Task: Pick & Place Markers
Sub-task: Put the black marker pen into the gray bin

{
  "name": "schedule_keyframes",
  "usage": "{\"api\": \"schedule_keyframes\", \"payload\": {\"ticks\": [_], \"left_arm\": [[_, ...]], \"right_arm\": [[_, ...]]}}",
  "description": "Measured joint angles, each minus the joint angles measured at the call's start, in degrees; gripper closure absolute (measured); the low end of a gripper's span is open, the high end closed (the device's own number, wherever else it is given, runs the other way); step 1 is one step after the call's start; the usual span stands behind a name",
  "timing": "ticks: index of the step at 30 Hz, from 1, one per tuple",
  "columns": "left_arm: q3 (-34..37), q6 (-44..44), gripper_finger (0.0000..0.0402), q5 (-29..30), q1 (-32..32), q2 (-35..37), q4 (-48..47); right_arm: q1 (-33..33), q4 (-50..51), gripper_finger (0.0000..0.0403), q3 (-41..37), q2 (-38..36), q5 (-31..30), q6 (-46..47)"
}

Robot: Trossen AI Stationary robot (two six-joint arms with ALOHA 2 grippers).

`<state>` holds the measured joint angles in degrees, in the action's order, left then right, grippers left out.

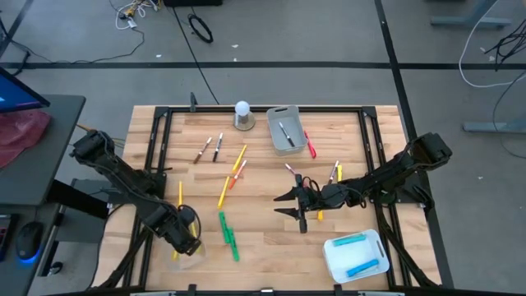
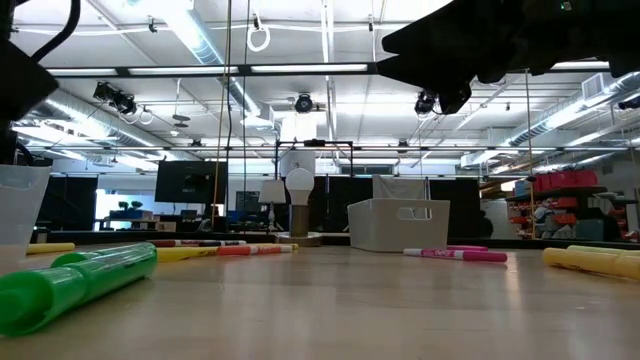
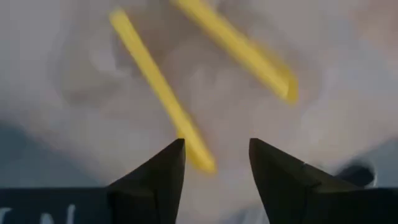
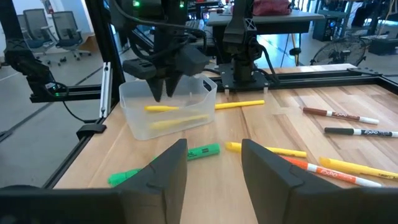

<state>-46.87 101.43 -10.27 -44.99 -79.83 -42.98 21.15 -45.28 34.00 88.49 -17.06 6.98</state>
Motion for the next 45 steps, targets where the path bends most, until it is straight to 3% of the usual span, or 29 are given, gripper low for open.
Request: {"api": "schedule_keyframes", "payload": {"ticks": [4,8,13,19,22,25,29,32,40,45], "left_arm": [[-2.7,-1.1,0.0215,-1.2,1.0,0.9,-2.2],[-7.2,-4.5,0.0226,3.2,2.5,2.2,-3.3],[-14.0,-15.1,0.0237,17.0,4.2,2.4,-2.9],[-16.5,-38.5,0.0243,40.9,6.2,2.4,3.8],[-16.5,-47.6,0.0243,50.7,7.6,2.2,6.1],[-16.5,-51.3,0.0243,55.7,10.0,1.4,5.9],[-16.5,-55.2,0.0243,58.1,15.0,-0.9,5.8],[-16.5,-56.1,0.0243,56.2,19.7,-4.0,5.9],[-16.5,-56.3,0.0238,50.4,29.3,-13.9,8.5],[-16.5,-59.6,0.0200,48.0,33.1,-17.1,10.9]], "right_arm": [[-0.2,0.0,0.0250,0.0,0.0,0.0,0.0],[-0.5,0.0,0.0250,0.0,0.0,0.0,0.0],[-0.5,0.0,0.0250,0.0,0.0,0.0,0.0],[-0.5,4.6,0.0250,0.0,-1.5,-0.7,-2.9],[-0.3,12.8,0.0250,0.0,-6.7,-7.0,-3.2],[-0.3,23.9,0.0250,0.0,-13.6,-12.2,-1.7],[-0.2,35.0,0.0250,0.0,-21.7,-13.5,1.5],[-0.2,39.5,0.0250,0.0,-25.3,-13.6,3.5],[0.4,54.1,0.0250,0.0,-29.3,-13.5,12.2],[1.2,58.8,0.0250,0.0,-30.6,-13.6,16.8]]}}
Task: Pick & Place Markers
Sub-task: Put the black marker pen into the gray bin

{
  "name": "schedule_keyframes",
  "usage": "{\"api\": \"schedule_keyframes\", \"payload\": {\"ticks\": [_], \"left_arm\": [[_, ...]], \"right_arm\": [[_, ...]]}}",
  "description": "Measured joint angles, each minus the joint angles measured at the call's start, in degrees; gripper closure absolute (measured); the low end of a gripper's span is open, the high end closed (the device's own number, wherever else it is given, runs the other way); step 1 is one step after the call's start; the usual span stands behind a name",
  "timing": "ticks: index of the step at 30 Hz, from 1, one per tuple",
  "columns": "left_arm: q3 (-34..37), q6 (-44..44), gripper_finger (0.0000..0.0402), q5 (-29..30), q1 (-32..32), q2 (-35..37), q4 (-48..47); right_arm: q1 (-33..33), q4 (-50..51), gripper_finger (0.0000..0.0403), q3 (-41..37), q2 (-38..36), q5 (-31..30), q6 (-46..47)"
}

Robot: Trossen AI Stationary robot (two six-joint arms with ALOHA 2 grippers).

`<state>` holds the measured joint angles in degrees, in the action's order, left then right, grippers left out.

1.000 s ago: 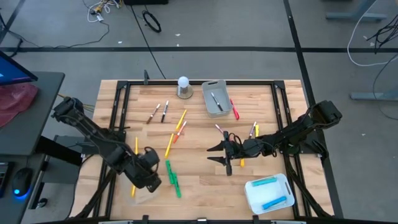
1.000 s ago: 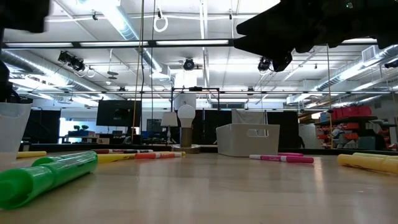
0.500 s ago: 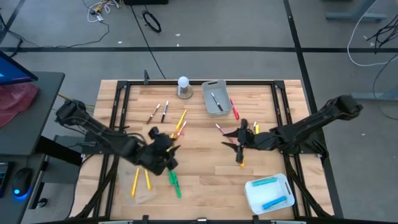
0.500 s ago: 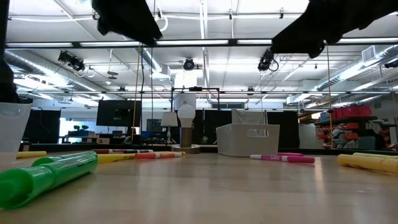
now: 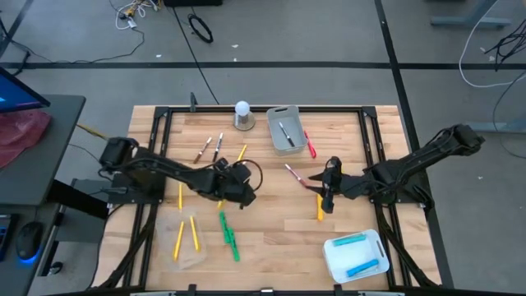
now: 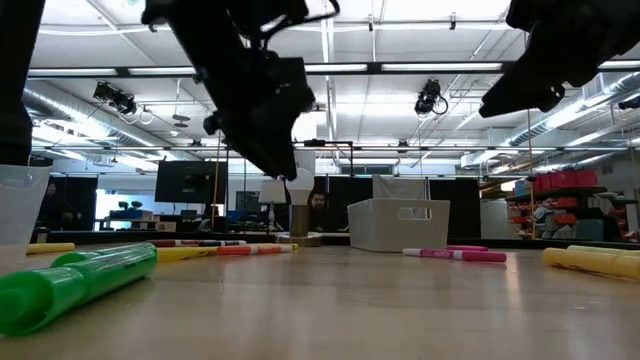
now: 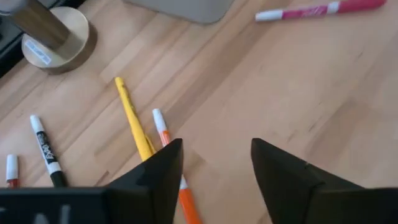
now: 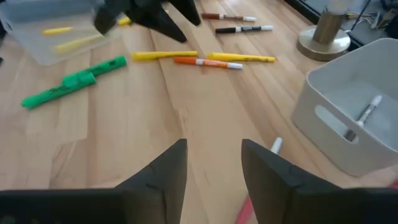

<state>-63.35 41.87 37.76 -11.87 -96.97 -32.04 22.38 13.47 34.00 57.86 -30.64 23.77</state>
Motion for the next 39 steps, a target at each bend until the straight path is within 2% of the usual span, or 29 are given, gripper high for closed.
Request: {"api": "schedule_keyframes", "payload": {"ticks": [7,12,17,24,27,31,35,39], "left_arm": [[0.0,-6.8,0.0121,-4.0,7.7,-0.6,-0.3],[2.5,-9.9,0.0107,-9.9,14.0,-0.4,1.2],[13.1,-6.8,0.0117,-11.5,19.7,3.2,4.6],[27.8,0.1,0.0124,-8.1,23.0,11.2,20.5],[31.4,2.6,0.0126,-5.8,23.6,12.0,22.6],[35.2,4.1,0.0143,-5.8,24.1,11.4,28.0],[38.7,5.0,0.0179,-5.6,24.1,11.0,35.5],[40.2,5.6,0.0222,-3.6,24.1,9.9,38.6]], "right_arm": [[0.8,-0.8,0.0250,0.0,0.8,0.0,1.0],[0.9,-0.8,0.0250,0.0,1.8,0.0,2.3],[1.1,-2.1,0.0250,0.0,3.2,0.0,2.6],[1.1,-7.6,0.0250,0.0,6.6,-0.1,-0.6],[1.1,-11.2,0.0250,0.0,8.2,0.0,-2.4],[1.0,-14.7,0.0250,0.0,10.1,0.0,-3.9],[0.9,-16.4,0.0250,0.0,11.1,0.0,-4.9],[0.9,-18.0,0.0250,0.0,11.2,0.0,-5.5]]}}
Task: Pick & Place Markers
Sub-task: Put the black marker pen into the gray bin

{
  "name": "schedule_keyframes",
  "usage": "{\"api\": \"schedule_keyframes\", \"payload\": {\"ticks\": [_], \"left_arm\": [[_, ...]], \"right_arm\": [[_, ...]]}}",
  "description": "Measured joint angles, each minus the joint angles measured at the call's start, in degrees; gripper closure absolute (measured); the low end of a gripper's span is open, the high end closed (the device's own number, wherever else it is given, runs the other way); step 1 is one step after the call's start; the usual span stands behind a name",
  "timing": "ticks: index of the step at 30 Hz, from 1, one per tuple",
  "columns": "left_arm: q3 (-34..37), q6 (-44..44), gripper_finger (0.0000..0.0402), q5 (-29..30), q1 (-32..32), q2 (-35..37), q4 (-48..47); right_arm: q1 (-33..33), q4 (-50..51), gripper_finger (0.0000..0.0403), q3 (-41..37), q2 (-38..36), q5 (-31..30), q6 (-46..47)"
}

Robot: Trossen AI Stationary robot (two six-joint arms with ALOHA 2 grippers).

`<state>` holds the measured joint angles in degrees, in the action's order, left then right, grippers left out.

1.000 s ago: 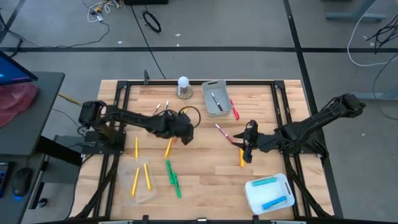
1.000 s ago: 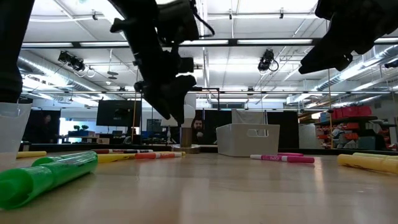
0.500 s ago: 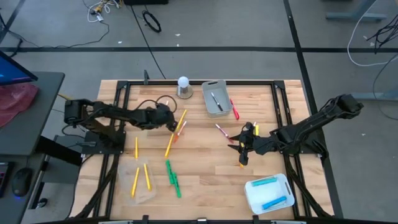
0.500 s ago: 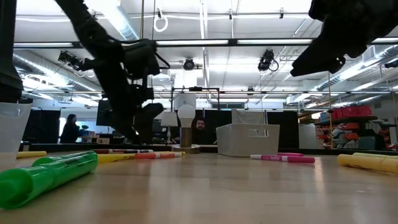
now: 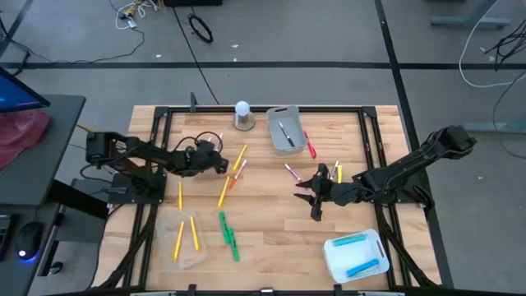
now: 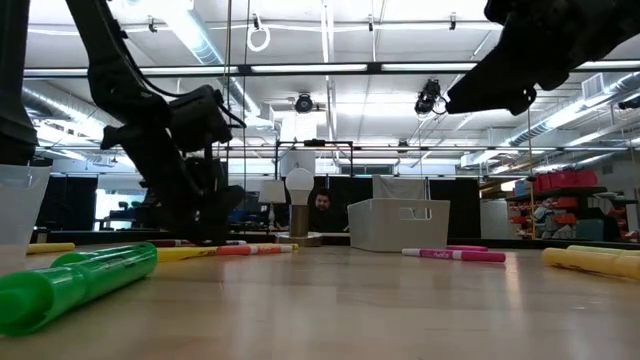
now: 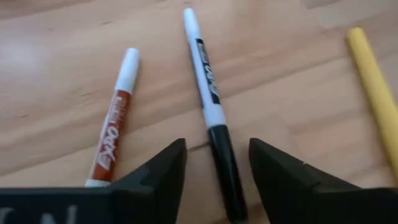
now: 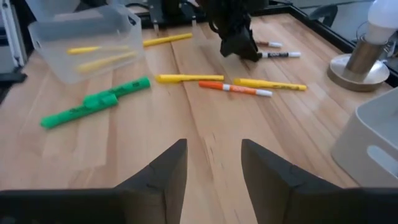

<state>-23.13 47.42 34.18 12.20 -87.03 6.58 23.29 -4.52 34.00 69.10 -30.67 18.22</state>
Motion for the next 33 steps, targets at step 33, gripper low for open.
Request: {"api": "schedule_keyframes", "payload": {"ticks": [33], "left_arm": [[-3.2,-10.7,0.0358,1.6,-8.6,6.3,0.4]], "right_arm": [[0.0,-0.8,0.0250,0.0,0.0,0.0,-1.4]]}}
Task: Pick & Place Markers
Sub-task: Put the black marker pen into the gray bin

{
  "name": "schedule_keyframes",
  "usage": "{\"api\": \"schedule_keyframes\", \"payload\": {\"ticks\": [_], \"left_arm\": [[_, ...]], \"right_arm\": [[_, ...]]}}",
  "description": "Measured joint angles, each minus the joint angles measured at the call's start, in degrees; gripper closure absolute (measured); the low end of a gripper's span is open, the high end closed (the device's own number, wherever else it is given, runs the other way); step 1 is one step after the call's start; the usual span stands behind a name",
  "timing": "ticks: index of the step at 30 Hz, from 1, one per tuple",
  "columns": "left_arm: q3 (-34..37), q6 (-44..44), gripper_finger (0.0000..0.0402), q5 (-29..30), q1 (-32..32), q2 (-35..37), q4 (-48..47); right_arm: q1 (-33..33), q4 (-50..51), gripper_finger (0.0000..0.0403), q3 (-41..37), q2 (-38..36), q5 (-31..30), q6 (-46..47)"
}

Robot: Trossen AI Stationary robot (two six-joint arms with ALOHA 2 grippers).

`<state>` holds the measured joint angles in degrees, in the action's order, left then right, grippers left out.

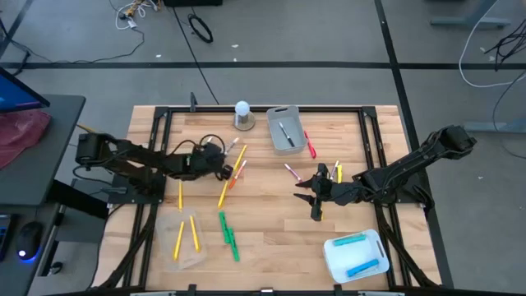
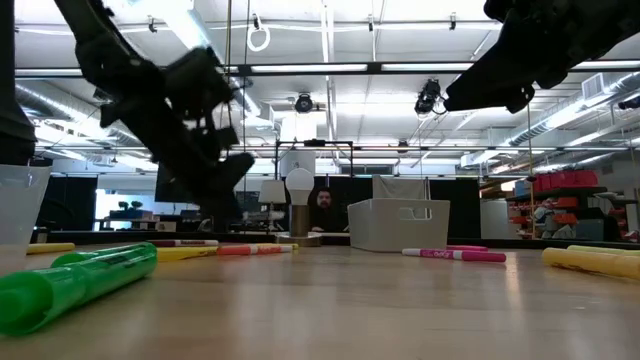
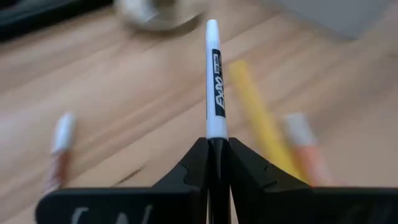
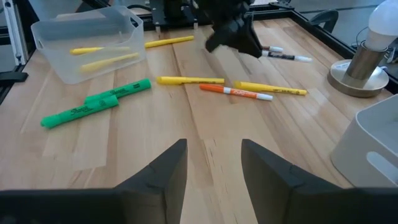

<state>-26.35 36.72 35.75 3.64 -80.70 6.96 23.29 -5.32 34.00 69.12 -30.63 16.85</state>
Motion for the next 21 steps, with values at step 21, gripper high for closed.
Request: {"api": "schedule_keyframes", "payload": {"ticks": [21], "left_arm": [[-26.4,-27.1,0.0354,-6.0,-18.0,-10.1,13.5]], "right_arm": [[-3.8,-47.5,0.0208,-10.5,9.5,6.8,-7.9]]}}
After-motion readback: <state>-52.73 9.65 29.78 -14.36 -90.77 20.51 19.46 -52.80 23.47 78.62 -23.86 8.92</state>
